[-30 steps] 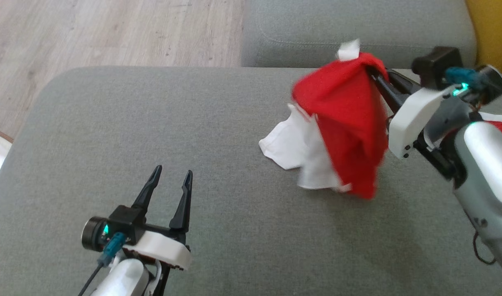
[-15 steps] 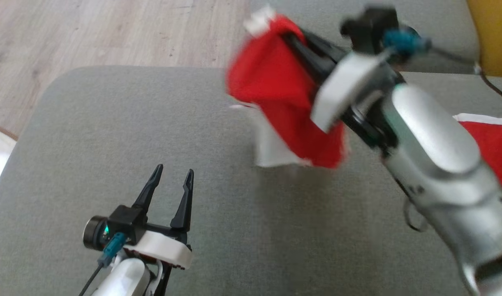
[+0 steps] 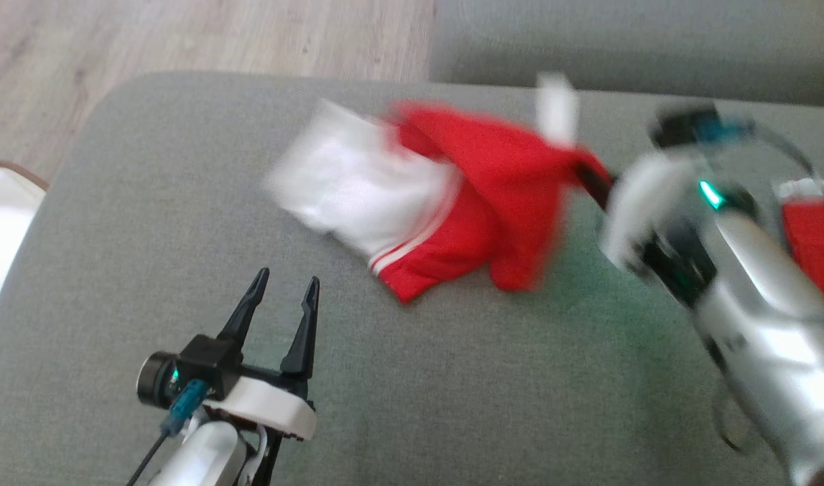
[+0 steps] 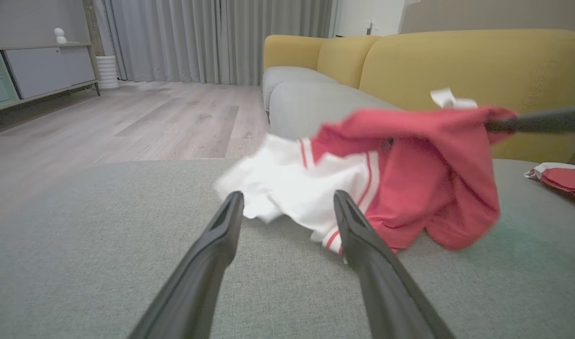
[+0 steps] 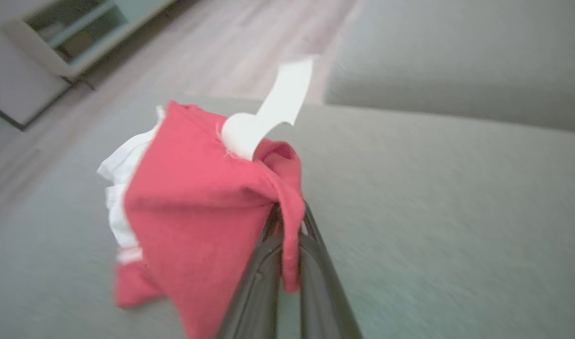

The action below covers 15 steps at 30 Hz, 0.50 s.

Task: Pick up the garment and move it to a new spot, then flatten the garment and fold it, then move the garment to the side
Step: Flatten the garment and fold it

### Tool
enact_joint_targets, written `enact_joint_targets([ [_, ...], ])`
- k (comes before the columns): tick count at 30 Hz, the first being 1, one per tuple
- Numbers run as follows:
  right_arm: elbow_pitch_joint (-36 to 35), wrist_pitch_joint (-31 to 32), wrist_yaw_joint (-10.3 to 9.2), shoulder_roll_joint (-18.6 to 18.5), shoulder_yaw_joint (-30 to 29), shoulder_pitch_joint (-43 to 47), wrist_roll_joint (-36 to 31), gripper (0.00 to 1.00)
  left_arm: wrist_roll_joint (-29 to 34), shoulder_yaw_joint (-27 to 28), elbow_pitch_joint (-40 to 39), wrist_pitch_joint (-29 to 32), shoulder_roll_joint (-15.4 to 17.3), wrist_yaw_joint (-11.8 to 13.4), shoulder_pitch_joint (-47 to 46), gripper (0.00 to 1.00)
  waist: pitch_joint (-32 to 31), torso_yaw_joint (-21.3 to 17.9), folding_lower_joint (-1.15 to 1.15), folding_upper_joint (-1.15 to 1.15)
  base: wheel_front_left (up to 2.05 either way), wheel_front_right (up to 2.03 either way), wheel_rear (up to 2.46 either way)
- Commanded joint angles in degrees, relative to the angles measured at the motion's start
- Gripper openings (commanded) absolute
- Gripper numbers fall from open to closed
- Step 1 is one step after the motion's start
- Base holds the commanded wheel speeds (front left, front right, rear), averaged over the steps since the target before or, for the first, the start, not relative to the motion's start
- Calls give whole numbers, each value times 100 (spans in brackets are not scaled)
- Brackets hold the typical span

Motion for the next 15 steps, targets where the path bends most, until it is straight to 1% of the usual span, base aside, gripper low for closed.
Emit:
enact_joint_targets([
  [1,-115,-152,-4,-93,-52,-196,-155,95,39,206,-146,-67,50,-19,-372,100,126,5,-1,0,0,0,0],
  [2,109,-300,-4,-197,-71,-150,-329,100,51,192,-138,-67,36,-31,-408,100,175,12,-1,0,0,0,0],
  [4,477,-685,-4,-305,-145,-131,-615,100,68,178,-121,-67,-1,-39,-475,100,244,11,-1,0,0,0,0],
  [8,835,-1369,-4,-227,-317,-224,-842,100,81,200,-94,-69,-25,-59,-566,100,315,-94,-1,0,0,0,0],
  [11,781,-1886,-4,-231,-326,-286,-1007,100,104,234,-87,-69,-33,-64,-603,100,298,-205,-1,0,0,0,0],
  [15,475,-2593,-4,-241,-376,-207,-1286,100,147,345,-187,-70,-61,-46,-575,100,257,-416,-1,0,0,0,0],
])
